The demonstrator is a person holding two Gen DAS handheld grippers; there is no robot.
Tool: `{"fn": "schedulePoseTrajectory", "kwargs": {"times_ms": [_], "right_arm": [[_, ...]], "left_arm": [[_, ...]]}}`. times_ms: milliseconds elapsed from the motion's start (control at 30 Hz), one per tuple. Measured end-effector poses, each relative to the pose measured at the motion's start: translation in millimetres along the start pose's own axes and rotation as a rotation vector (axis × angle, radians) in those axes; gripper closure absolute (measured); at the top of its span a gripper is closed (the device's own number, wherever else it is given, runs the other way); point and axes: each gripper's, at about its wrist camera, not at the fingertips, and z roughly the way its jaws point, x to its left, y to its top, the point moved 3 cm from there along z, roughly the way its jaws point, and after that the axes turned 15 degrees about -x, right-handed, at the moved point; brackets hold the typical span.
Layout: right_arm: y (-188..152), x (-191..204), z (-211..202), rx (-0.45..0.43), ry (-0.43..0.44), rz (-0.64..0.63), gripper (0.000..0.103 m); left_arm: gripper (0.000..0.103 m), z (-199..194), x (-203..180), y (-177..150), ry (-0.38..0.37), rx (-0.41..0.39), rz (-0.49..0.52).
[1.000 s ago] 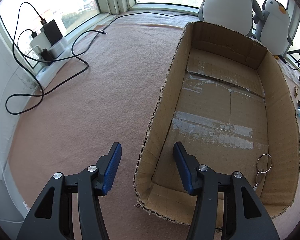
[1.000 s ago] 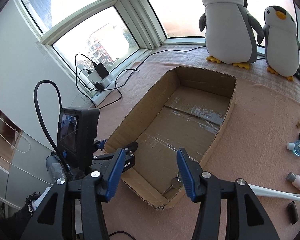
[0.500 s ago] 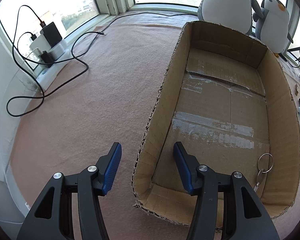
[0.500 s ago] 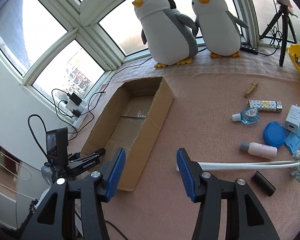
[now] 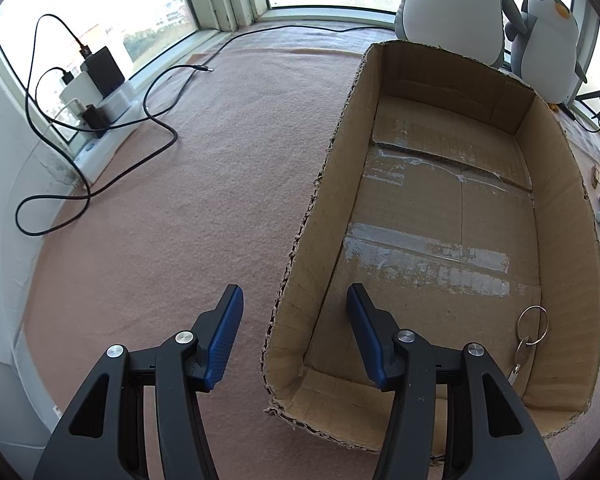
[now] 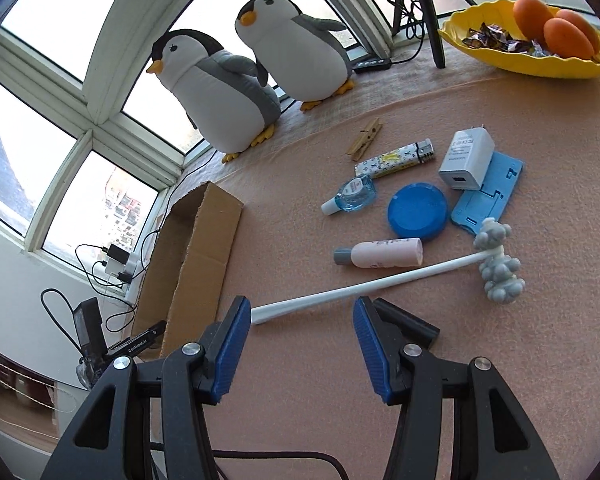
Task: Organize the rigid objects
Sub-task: 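Move the right gripper to the handle of the white massager stick, then close the right gripper on the massager stick handle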
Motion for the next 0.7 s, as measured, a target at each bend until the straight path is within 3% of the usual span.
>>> {"fn": "schedulePoseTrajectory", "kwargs": {"times_ms": [333, 700], "right_arm": [[3.5, -35.0, 7.8, -0.015, -0.025, 0.111, 0.054], [11.2, -55.1, 29.0, -0.032, 0.019, 0.271, 0.054]], "left_arm": [[0.05, 0.5, -0.7, 0.2, 0.006, 0.001, 0.01], [0.05, -0.6, -1.5, 0.0, 0.013, 0.0, 0.019]]}}
